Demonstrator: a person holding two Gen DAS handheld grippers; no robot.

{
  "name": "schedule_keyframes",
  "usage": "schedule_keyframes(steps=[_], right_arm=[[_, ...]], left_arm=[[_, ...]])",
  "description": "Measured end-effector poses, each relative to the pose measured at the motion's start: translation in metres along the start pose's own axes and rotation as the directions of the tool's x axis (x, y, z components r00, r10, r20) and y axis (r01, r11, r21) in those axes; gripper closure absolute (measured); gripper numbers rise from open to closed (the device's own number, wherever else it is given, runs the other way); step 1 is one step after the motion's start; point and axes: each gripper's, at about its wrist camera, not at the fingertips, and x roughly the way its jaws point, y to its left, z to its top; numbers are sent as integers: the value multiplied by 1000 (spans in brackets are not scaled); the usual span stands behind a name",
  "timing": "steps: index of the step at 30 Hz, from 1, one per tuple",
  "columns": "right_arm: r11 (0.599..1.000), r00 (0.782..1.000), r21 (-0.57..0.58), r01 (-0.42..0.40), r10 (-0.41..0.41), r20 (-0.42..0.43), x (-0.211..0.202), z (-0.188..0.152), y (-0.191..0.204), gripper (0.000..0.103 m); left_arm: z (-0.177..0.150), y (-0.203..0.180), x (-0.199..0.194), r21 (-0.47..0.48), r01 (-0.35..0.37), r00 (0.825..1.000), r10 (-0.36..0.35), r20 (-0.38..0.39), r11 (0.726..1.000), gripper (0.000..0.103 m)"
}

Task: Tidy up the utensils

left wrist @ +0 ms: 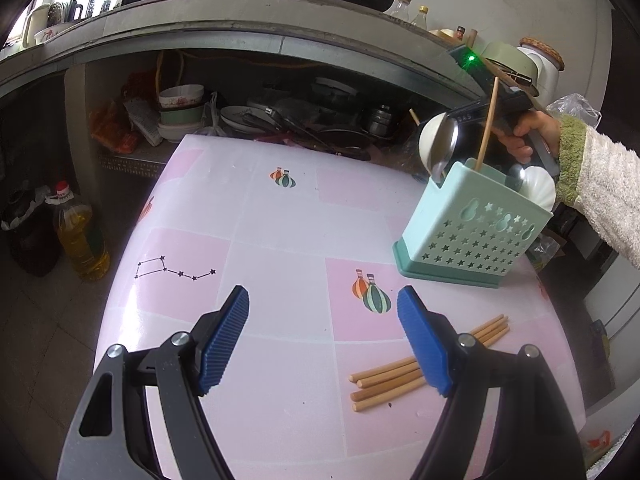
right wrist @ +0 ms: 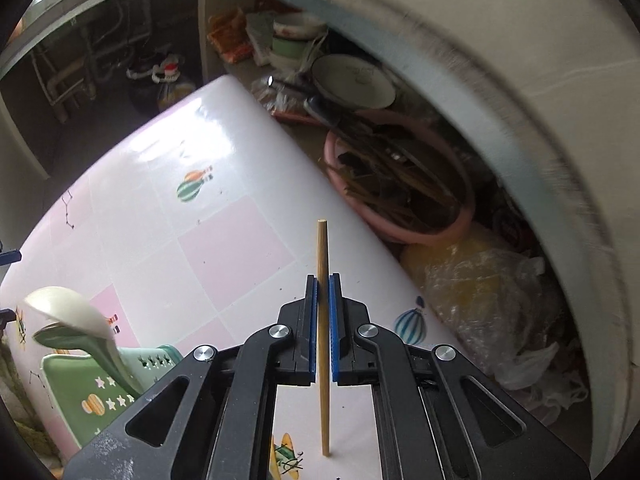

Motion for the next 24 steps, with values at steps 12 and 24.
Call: schedule_keyframes(steps=[12,24], right_arm=[[962,916,219,164,-231,327,-139,-33,-27,100],[942,746,328,77,-273,607,-274,-52,-17,100]], left_arm=[[0,-8,-23,23,21,999,-22,37,1000,29],[-3,-18,-42,44,32,997,-35,66,999,29]])
